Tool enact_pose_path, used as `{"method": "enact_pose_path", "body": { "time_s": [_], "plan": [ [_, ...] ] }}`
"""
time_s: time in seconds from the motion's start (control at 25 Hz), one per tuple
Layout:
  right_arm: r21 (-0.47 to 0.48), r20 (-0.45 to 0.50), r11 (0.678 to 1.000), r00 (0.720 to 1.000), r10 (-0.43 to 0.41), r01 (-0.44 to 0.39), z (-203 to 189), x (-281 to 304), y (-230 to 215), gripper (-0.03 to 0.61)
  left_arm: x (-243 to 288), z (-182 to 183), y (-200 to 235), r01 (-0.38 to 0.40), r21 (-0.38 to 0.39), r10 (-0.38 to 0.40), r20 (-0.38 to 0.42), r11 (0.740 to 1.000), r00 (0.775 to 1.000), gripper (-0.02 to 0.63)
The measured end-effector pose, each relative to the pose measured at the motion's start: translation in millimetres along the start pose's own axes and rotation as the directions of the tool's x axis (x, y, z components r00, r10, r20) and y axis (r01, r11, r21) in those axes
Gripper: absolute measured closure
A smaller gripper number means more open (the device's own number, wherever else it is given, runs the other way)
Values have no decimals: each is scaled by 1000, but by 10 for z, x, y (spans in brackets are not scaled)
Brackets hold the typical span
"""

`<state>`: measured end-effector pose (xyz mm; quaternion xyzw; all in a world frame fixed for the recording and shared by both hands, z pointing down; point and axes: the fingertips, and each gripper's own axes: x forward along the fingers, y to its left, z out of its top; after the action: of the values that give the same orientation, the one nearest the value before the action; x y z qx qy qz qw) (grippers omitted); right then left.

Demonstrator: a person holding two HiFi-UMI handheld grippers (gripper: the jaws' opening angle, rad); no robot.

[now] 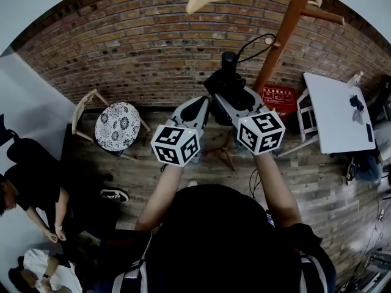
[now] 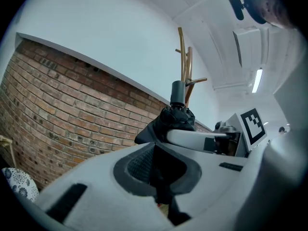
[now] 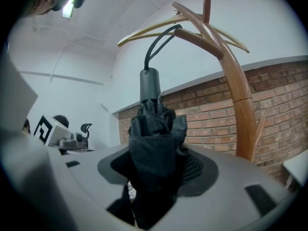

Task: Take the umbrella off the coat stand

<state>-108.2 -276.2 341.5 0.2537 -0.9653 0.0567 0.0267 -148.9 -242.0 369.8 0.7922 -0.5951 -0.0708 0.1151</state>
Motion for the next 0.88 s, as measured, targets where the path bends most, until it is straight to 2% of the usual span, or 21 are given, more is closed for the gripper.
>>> {"method": "enact_pose_path", "body": {
  "time_s": [0.52, 0.88],
  "plan": [
    [-3, -5, 999, 999, 52, -52, -19, 33, 161, 330, -128, -38, 62, -44, -6, 44, -2, 999, 999, 595],
    [2, -17, 996, 996, 86, -86, -134, -108, 190, 330, -224, -75, 68, -104, -17, 104, 7, 994, 995, 597]
  ]
}}
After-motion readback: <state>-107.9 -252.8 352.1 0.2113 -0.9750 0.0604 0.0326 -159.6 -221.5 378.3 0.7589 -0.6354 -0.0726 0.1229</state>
